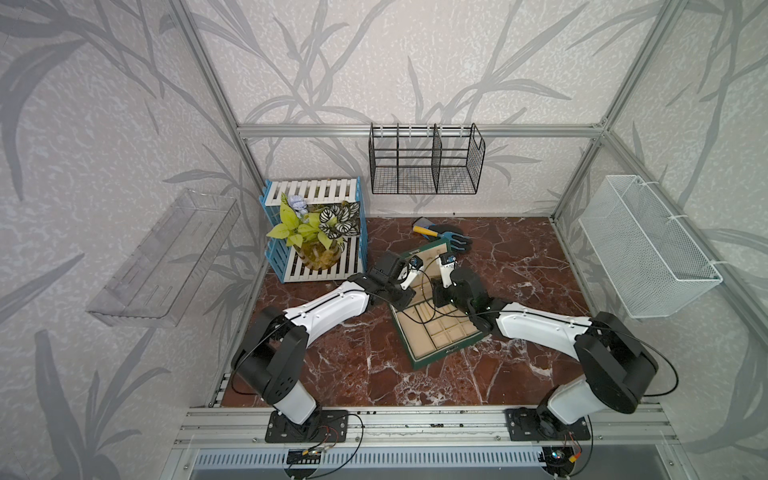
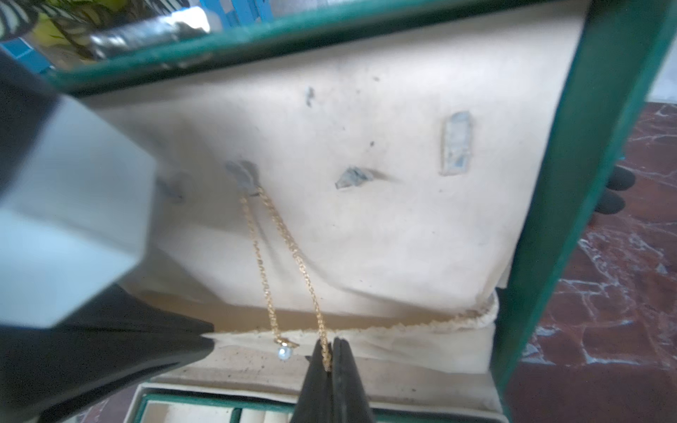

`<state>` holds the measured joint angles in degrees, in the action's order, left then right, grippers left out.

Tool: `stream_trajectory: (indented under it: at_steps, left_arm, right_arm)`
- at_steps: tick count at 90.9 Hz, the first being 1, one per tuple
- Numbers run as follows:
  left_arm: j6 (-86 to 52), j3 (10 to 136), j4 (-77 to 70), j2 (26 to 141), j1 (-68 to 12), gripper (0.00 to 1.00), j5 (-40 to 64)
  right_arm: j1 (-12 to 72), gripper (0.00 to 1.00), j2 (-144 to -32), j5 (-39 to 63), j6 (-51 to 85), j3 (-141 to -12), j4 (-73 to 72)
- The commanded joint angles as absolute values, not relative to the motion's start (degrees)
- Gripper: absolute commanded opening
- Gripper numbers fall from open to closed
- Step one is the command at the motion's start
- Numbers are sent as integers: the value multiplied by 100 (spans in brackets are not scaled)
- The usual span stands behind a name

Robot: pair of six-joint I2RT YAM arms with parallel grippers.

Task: Put jewelry chain into jewelry box
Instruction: Adjust the necklace in the storage slot.

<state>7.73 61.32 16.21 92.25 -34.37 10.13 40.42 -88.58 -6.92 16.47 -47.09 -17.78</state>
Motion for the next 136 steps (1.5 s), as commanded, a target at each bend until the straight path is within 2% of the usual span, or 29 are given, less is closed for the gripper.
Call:
stream_trajectory:
  at_steps: [1,39,75,90,106,118,136]
  left_arm:
    - [668,6060,1464,9080,-3342,0,940]
    - [660,6056,1452,9079,-3341,0,940]
    - [650,6055,1451,9062,-3346,0,948]
    - [635,6032,1407,9042,-3348,0,923]
    - [514,5986,1266,8979,-3340,1,766]
    - [436,5973,1165,8887,-3345,16,678]
    - [442,5877,993,8473,-3350,31,837]
  right_arm:
    - [3998,0,-8785,-419,1637,-4971,-1711]
    - [3912,0,-9145,-234,1470,-5546,-1722]
    - [3867,0,-9557,-248,1546,-5541,-1708]
    - [3867,24,-9467,-251,1575,-5487,-1675]
    - [3867,36,-9084,-400,1629,-5219,-1659]
    - [3867,39,-8619,-474,1727,-4859,-1652]
    - [3867,47,-7713,-518,1854,-4239,-1441]
